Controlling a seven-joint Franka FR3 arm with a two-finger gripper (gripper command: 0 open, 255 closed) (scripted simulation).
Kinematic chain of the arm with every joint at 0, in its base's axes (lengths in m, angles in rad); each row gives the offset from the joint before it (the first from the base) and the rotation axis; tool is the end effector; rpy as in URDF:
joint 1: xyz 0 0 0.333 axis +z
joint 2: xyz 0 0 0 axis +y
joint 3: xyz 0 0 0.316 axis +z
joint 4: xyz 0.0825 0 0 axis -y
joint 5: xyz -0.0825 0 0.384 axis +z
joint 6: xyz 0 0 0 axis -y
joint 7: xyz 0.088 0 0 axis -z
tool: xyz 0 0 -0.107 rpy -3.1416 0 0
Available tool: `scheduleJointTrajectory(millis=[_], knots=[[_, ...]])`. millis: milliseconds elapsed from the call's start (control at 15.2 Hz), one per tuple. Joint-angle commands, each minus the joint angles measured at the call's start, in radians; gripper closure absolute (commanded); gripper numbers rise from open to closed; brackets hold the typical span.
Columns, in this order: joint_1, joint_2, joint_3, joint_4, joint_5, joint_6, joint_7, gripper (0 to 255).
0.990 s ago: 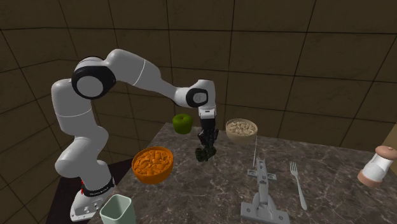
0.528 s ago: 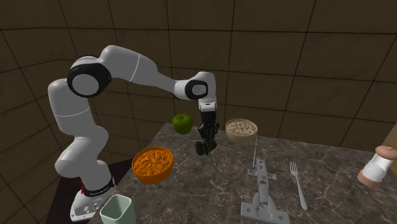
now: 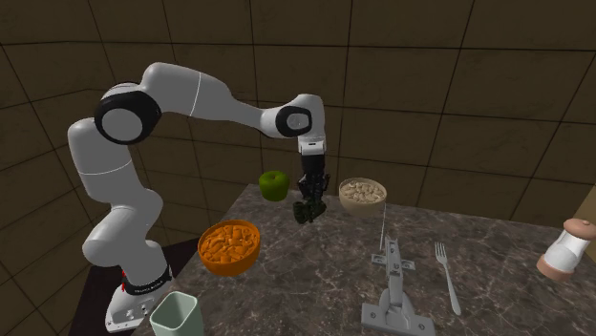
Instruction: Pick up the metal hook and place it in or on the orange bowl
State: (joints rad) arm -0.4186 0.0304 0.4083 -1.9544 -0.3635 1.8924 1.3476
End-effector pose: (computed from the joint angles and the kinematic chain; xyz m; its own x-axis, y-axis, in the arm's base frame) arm 0.5559 -0.0335 0.4582 0.3480 -0.8938 0.2830 -0.9350 -0.3088 0.1743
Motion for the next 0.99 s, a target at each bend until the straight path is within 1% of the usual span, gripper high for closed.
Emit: scheduleJointTrajectory(millis=[0,792,858,924], knots=[[0.001,-0.009,0.001,0.02,0.007,-0.027,-0.01,255],[0.003,-0.03,0.003,0.155,0.028,-0.172,-0.062,255],[0.003,-0.03,0.003,0.158,0.028,-0.175,-0.063,255],[-0.003,-0.075,-0.003,0.109,0.045,-0.163,-0.077,255]])
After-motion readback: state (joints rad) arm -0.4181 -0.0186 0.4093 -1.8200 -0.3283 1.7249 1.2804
